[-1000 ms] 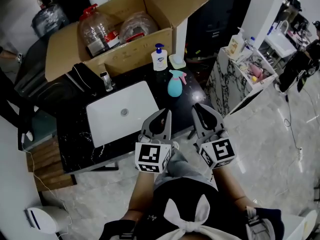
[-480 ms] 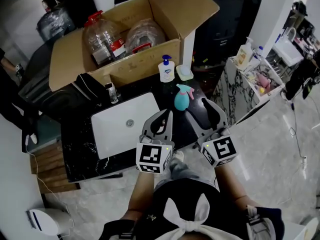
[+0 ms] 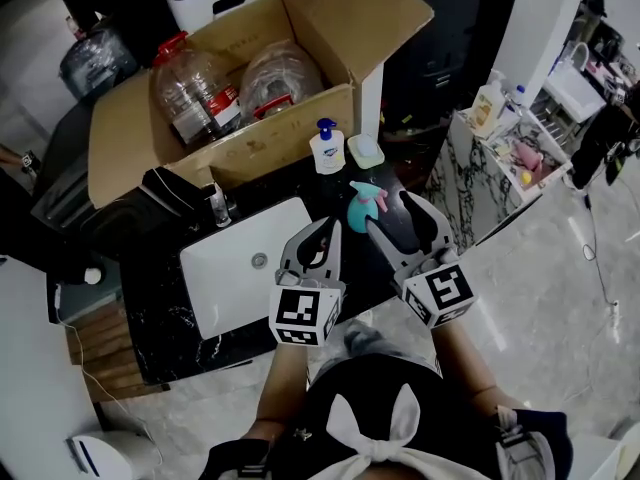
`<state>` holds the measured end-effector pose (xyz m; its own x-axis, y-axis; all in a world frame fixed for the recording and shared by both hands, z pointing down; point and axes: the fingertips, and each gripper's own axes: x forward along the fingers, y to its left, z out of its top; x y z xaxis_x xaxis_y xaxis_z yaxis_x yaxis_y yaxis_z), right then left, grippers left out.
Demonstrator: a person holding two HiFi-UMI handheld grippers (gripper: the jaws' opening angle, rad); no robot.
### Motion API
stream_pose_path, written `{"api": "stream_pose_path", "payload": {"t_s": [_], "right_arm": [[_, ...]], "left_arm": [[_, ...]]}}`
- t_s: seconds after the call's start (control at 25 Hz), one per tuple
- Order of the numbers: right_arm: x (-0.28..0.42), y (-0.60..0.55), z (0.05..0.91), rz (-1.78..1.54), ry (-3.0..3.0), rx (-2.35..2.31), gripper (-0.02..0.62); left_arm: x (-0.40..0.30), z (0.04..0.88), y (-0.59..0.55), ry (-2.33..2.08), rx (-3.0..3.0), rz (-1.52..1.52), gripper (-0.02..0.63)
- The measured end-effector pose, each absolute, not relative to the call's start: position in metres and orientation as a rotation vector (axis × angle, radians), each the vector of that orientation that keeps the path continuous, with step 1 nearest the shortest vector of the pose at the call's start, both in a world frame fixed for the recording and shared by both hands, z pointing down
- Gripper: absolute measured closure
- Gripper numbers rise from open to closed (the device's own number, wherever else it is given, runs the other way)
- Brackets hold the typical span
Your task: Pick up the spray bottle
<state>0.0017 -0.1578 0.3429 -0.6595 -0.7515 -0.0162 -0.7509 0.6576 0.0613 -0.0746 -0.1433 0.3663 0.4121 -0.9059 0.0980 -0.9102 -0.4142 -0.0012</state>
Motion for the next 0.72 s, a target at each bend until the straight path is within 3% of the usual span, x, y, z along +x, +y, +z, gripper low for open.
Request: {"api": "stream_pose_path", "payload": {"t_s": [0.72], "right_arm": [[-0.001,-0.197,0.375,0.007,-2.806,1.252,0.334]], "left_arm": [[-0.08,0.394,-0.177,-1.626,2.537,0.165,0.578]]}}
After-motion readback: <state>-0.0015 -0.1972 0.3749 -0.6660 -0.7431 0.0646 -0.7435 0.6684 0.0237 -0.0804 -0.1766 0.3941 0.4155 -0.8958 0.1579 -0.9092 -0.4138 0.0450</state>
